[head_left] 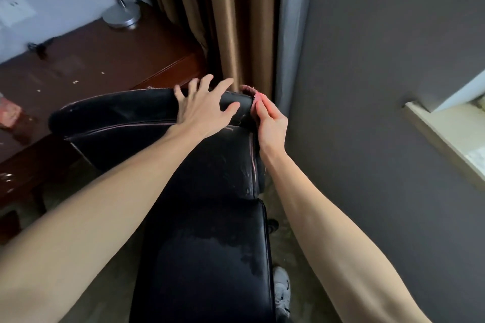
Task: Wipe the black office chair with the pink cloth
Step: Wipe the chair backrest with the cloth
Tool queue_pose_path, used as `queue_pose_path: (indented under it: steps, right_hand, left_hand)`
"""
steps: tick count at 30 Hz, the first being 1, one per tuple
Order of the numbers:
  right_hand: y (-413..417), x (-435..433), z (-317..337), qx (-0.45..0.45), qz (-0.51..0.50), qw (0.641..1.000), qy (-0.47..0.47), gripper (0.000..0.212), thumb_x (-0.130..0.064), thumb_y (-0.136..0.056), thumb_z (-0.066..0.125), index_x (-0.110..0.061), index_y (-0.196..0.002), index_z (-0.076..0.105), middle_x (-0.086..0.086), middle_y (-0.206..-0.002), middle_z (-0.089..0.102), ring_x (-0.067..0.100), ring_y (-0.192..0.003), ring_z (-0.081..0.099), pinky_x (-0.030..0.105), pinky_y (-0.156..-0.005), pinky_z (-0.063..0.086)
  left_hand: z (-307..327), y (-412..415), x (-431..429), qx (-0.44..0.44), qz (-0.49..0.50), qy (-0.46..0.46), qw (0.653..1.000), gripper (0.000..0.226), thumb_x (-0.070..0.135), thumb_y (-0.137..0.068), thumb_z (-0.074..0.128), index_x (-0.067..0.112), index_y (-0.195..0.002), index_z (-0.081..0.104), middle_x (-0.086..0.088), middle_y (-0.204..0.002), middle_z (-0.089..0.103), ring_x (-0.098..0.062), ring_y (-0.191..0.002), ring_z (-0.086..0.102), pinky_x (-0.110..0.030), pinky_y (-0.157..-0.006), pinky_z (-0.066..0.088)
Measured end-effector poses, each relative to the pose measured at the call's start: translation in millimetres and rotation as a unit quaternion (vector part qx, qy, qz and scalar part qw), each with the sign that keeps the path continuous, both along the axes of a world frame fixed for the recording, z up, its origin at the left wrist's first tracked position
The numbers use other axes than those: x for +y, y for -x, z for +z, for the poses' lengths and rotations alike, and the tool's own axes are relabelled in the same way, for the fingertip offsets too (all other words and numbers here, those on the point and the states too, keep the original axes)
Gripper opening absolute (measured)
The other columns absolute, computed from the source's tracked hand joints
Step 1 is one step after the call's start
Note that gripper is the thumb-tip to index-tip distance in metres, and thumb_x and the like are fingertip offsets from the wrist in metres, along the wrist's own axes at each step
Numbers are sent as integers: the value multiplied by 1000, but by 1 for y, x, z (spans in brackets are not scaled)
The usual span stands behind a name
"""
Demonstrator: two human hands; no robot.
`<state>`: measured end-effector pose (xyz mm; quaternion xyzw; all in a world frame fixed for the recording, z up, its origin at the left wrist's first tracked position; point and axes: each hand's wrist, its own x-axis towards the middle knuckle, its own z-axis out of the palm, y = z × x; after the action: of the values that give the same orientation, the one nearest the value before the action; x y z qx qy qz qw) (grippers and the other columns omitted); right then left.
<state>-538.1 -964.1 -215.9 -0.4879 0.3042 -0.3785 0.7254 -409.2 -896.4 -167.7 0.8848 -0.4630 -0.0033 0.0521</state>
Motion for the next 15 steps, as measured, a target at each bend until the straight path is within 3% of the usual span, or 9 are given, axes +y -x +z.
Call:
queue_pose_path:
  steps: [3, 8, 15]
  right_hand:
    - [-4, -2, 9, 16, 27, 999, 28, 29, -20, -101, 50, -31, -102, 77, -9, -108, 74, 6, -108, 65, 20, -91, 50]
    - [-33, -15, 1, 149, 58, 976, 149, 25, -35, -96, 53, -40, -110, 73, -17, -117, 69, 3, -117, 58, 34, -107, 43]
    - [-62, -22, 11, 275, 50, 917, 285, 26, -37, -97, 55, -28, -113, 73, -6, -114, 70, 15, -106, 62, 31, -91, 46]
  left_hand:
    - [7, -20, 19, -1, 69, -18, 997, 61, 65, -92, 47, 43, -148, 34, -6, -160, 25, -34, -149, 13, -72, -112, 3]
    - [6, -27, 21, 51, 124, -32, 991, 55, 63, -93, 49, 44, -144, 40, -8, -151, 37, -35, -144, 19, -72, -112, 9]
    - [10, -31, 20, 48, 123, -38, 991, 60, 65, -92, 51, 45, -147, 39, -6, -152, 38, -32, -145, 22, -71, -113, 7]
